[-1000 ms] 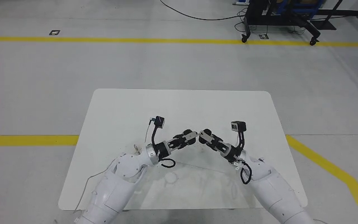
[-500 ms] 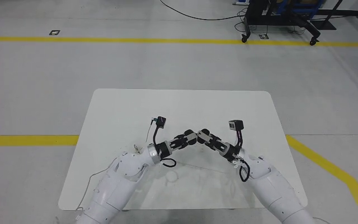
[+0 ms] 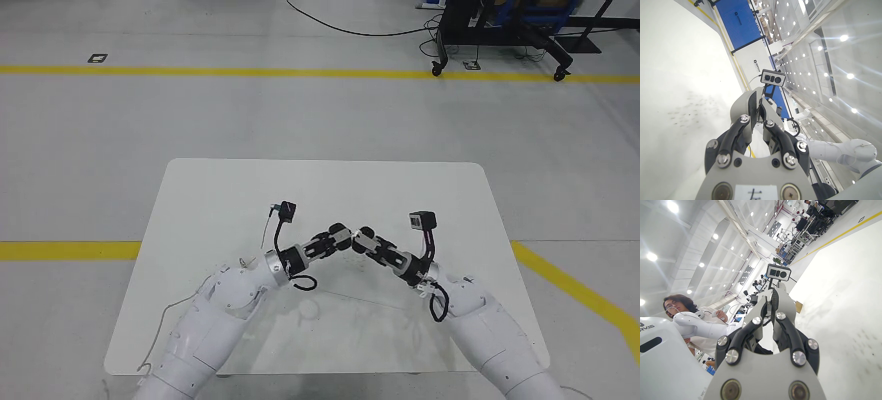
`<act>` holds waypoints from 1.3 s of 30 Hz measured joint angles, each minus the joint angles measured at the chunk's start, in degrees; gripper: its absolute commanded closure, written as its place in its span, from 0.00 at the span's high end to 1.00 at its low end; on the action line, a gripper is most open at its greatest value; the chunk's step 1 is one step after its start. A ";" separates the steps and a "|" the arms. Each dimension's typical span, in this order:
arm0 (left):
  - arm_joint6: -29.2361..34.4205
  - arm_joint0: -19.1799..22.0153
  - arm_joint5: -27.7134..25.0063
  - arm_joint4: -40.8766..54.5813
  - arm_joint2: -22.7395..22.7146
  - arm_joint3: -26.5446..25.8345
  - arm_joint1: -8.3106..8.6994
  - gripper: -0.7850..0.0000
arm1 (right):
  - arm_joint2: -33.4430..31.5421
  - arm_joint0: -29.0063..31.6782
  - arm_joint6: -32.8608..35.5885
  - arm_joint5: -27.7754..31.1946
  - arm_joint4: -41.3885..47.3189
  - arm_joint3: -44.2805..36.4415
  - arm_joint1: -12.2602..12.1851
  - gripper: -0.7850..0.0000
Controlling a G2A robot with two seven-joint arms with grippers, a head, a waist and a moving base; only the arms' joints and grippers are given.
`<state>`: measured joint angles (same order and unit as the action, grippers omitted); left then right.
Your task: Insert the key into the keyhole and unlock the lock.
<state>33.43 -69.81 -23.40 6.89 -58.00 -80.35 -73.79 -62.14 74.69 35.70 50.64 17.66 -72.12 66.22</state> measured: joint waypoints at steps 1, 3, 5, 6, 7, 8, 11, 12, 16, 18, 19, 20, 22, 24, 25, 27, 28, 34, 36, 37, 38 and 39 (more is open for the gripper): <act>-0.33 -0.13 -0.25 0.64 -0.39 -0.25 0.03 0.00 | 0.00 0.00 -0.01 0.00 0.00 0.01 0.00 1.00; -1.23 -0.53 -0.46 2.02 -1.13 -0.68 0.07 0.00 | 0.00 0.00 -0.02 0.00 0.00 0.02 -0.01 1.00; -2.29 -1.07 -0.33 4.37 -1.84 -1.17 0.06 0.00 | 0.00 0.00 -0.03 -0.01 0.00 0.02 -0.01 1.00; -2.37 -1.13 -0.28 4.61 -1.89 -1.22 0.06 0.00 | 0.00 0.00 -0.03 -0.01 0.00 0.02 -0.01 1.00; -2.36 -1.13 -0.26 4.57 -1.88 -1.23 0.06 0.00 | 0.00 0.00 -0.03 -0.01 0.00 0.02 -0.01 1.00; -2.33 -1.12 -0.26 4.48 -1.87 -1.22 0.06 0.00 | -0.01 0.00 -0.03 -0.01 0.00 0.02 -0.01 1.00; -2.33 -1.11 -0.19 4.19 -1.81 -1.33 0.07 0.00 | -0.01 0.00 -0.03 -0.01 0.00 0.02 -0.01 1.00; -2.50 -1.14 0.04 3.38 -1.77 -1.58 0.10 0.00 | -0.01 0.00 -0.03 -0.01 0.00 0.02 -0.01 1.00; -3.25 -2.07 1.69 -4.71 -1.43 -3.65 0.50 0.00 | -0.31 -0.43 1.74 -1.38 -2.16 -0.27 -0.35 1.00; -2.22 -2.74 2.33 -7.07 -1.54 -4.75 0.78 0.00 | -1.37 -0.83 5.36 -2.96 -5.96 -0.53 -1.03 0.49; -1.21 -3.17 2.82 -8.35 -1.71 -5.44 0.99 0.00 | -2.68 -0.87 7.65 -3.68 -6.94 -0.68 -1.59 0.44; -0.43 -3.47 3.19 -9.13 -1.83 -5.93 1.14 0.00 | -3.82 -0.76 9.11 -4.10 -6.53 -0.88 -2.00 0.32; 1.02 -4.13 3.63 -9.77 -2.06 -6.88 1.40 0.00 | -6.11 -0.31 12.69 -5.39 -5.09 -1.88 -2.90 0.28; 2.16 -4.50 3.52 -9.30 -2.09 -7.35 1.53 0.00 | -7.40 0.12 15.35 -6.75 -4.70 -3.01 -3.47 0.22; 2.94 -4.55 3.33 -9.35 -2.02 -7.51 1.60 0.00 | -7.96 0.43 16.64 -7.53 -4.32 -3.71 -3.74 0.17; 3.54 -4.56 3.13 -9.80 -1.83 -7.69 1.67 0.00 | -8.53 0.80 18.02 -8.52 -3.82 -4.46 -4.05 0.16; 3.56 -4.58 3.01 -9.98 -1.69 -7.81 1.69 0.00 | -8.70 1.00 18.78 -9.16 -3.60 -4.86 -4.20 0.16; 3.05 -4.61 2.76 -11.00 -1.05 -7.75 1.72 0.00 | -8.20 1.85 20.92 -10.96 -2.62 -6.09 -4.52 0.10; 2.90 -4.62 2.74 -11.25 -0.87 -7.68 1.73 0.00 | -8.06 1.98 21.18 -11.25 -2.68 -6.27 -4.59 0.08; 2.87 -4.63 2.74 -11.45 -0.76 -7.65 1.75 0.00 | -8.00 2.06 21.23 -11.37 -2.72 -6.39 -4.64 0.05; 2.87 -4.62 2.72 -11.61 -0.68 -7.65 1.76 0.00 | -7.96 2.13 21.23 -11.43 -2.72 -6.46 -4.67 0.00; 2.86 -4.61 2.71 -11.81 -0.61 -7.65 1.77 0.00 | -7.93 2.20 21.23 -11.47 -2.74 -6.54 -4.70 0.00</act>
<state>36.29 -74.42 -20.69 -4.92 -58.61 -88.00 -72.01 -70.07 76.89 56.93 39.17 14.93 -78.66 61.53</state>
